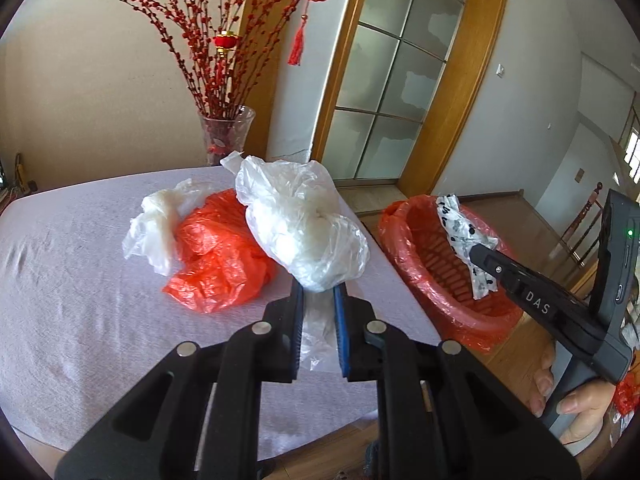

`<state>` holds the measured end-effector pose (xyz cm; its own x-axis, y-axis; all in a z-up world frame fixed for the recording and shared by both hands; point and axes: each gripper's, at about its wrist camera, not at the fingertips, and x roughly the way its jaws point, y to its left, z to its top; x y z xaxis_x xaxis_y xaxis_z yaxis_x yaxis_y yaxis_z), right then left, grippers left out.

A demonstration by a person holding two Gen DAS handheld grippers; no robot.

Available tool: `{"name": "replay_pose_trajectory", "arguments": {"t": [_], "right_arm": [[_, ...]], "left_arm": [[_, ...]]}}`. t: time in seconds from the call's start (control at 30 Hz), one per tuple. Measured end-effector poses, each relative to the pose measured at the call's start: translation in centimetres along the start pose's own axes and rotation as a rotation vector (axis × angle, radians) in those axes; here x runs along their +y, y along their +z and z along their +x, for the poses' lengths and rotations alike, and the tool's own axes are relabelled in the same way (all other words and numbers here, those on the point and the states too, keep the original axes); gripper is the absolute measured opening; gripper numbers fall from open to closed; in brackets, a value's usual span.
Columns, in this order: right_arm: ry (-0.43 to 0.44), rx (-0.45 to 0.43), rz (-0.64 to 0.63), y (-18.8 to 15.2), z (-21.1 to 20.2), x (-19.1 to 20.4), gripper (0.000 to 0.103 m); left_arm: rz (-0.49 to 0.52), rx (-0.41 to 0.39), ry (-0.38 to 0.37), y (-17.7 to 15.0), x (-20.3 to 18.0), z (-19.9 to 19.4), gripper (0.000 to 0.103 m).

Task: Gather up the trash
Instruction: 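Carry the clear and dotted bags over the red basket and open both grippers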

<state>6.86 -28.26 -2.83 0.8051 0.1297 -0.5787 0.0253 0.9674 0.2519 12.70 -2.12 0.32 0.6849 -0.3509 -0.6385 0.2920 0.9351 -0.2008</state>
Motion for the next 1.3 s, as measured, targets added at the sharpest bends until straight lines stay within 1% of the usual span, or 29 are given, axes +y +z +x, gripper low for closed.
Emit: {"name": "replay_pose_trajectory", "arguments": {"t": [0.23, 0.43, 0.67, 1.0, 1.3], "right_arm": [[-0.023, -0.004, 0.027, -0.2, -0.3, -1.6, 0.016], [-0.041, -0.025, 0.052, 0.2, -1.1, -2.8, 0.016], [-0.068, -0.052, 0.081, 0.6, -2.2, -4.7, 0.016], [-0.107, -0.100, 0.154, 1.6, -3.3, -8.0, 0.016], [-0.116, -0.134, 0.211, 2.8, -3.1, -10.4, 0.016]], "left_arm": [[0.034, 0.004, -0.048, 0.0, -2.2, 0.8, 0.015], [0.045, 0.012, -0.086, 1.4, -3.0, 1.9, 0.015], [0.067, 0.022, -0.159, 2.6, -5.3, 3.6, 0.015], [0.109, 0.054, -0.253, 3.1, -9.2, 6.5, 0.015], [0.152, 0.075, -0.298, 3.4, -12.1, 9.0, 0.015]]}}
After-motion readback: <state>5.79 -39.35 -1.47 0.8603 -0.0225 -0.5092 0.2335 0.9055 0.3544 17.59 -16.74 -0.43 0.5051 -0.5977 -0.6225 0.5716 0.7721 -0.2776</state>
